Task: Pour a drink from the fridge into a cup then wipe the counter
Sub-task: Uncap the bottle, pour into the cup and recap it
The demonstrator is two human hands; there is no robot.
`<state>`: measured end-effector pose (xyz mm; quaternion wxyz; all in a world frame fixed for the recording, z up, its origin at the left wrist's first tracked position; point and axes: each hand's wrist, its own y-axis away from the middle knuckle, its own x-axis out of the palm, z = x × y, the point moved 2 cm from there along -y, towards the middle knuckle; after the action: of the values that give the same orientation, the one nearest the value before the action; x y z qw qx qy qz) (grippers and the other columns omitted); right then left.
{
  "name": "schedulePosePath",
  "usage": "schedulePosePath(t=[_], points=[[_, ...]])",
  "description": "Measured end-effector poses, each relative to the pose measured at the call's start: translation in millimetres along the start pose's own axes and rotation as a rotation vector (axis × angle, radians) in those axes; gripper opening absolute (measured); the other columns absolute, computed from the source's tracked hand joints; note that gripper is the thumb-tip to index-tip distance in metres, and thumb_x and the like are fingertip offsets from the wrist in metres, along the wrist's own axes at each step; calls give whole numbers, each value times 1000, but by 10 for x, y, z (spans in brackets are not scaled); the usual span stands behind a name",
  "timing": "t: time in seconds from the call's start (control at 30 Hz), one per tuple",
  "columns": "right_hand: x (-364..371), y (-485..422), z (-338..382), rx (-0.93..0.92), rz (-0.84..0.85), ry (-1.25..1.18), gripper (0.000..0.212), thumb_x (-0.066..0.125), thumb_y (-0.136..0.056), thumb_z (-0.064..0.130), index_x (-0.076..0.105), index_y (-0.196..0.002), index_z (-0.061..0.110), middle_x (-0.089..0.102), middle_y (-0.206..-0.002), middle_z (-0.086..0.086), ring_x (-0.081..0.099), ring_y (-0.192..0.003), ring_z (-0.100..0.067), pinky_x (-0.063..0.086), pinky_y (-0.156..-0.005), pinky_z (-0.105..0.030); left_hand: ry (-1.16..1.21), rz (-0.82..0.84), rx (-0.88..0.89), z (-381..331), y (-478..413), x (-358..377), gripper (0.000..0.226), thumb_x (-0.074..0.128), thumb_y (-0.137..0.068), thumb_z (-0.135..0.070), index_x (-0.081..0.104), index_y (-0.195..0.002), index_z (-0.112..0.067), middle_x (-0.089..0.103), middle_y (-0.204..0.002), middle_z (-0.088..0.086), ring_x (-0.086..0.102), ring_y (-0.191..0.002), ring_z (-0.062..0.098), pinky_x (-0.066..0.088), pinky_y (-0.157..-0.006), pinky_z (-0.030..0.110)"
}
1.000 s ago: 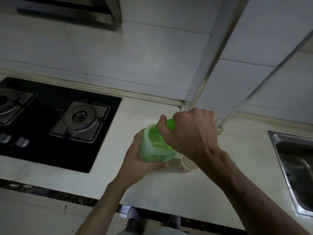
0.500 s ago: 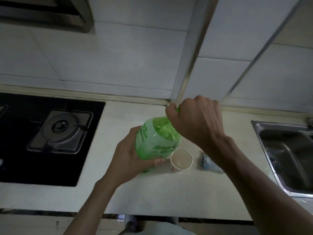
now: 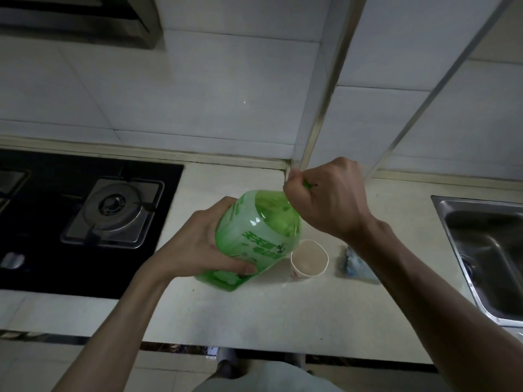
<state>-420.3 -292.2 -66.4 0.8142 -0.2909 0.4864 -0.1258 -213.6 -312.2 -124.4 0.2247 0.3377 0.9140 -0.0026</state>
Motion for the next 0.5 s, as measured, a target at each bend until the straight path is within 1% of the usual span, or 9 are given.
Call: schedulePosePath(t=[0.1, 0.17, 0.2, 0.23, 0.27, 0.3, 0.4, 0.43, 0.5], points=[[-16, 9, 13, -120, 32, -60, 48, 44, -86, 22, 27, -41, 19, 23, -33, -1, 20, -27, -20, 17, -42, -20, 61, 127, -38, 32, 7, 1, 83, 93, -54, -7, 53, -125, -20, 67, -112, -1, 66, -104, 16, 58, -84, 37], [-36, 21, 13, -181, 52, -95, 49, 43, -88, 22, 34, -40, 13, 28, -34, -1, 24, -28, -21, 20, -40, -23, 114, 188, -60, 54, 26, 18, 86, 93, -53, -8, 52, -128, -16, 67, -116, 6, 66, -108, 21, 57, -87, 47], [-47, 35, 6, -200, 63, -99, 50, 42, -89, 22, 38, -41, 11, 30, -34, -2, 26, -29, -21, 21, -39, -25, 135, 200, -62, 58, 45, 34, 86, 92, -52, -10, 52, -128, -16, 67, -116, 7, 65, -108, 23, 56, -87, 50], [-64, 47, 6, -202, 81, -88, 50, 42, -90, 24, 40, -42, 11, 31, -35, -2, 27, -30, -21, 22, -40, -25, 146, 194, -61, 55, 68, 51, 85, 92, -52, -11, 53, -128, -17, 67, -116, 7, 66, -108, 23, 56, -87, 50], [-83, 50, 10, -177, 109, -59, 50, 42, -90, 28, 39, -44, 12, 31, -36, 0, 27, -30, -20, 22, -41, -24, 147, 170, -58, 51, 92, 71, 84, 92, -52, -13, 53, -126, -20, 67, -115, 5, 66, -107, 21, 57, -87, 48], [-103, 44, 11, -114, 145, -15, 50, 41, -91, 35, 39, -46, 13, 30, -37, 2, 27, -31, -18, 23, -43, -23, 140, 128, -54, 41, 115, 93, 82, 92, -51, -17, 54, -123, -23, 68, -113, 1, 67, -105, 18, 57, -85, 46], [-155, 37, 44, 138, 213, 56, 52, 43, -87, 60, 42, -54, 20, 32, -41, 9, 31, -35, -9, 27, -45, -21, 86, -67, -69, 19, 181, 151, 79, 92, -45, -36, 55, -115, -33, 69, -104, -9, 67, -97, 10, 58, -82, 41], [-174, 40, 59, 196, 208, 41, 51, 46, -86, 63, 41, -56, 22, 35, -43, 10, 32, -37, -8, 28, -45, -22, 60, -123, -71, 19, 190, 166, 81, 91, -43, -41, 54, -115, -34, 68, -103, -11, 66, -96, 8, 58, -81, 38], [-197, 54, 81, 271, 198, -29, 49, 53, -83, 63, 43, -59, 21, 42, -46, 7, 38, -41, -11, 33, -45, -25, 5, -189, -77, 30, 201, 191, 85, 89, -41, -49, 52, -116, -35, 66, -102, -15, 64, -95, 3, 56, -80, 32]])
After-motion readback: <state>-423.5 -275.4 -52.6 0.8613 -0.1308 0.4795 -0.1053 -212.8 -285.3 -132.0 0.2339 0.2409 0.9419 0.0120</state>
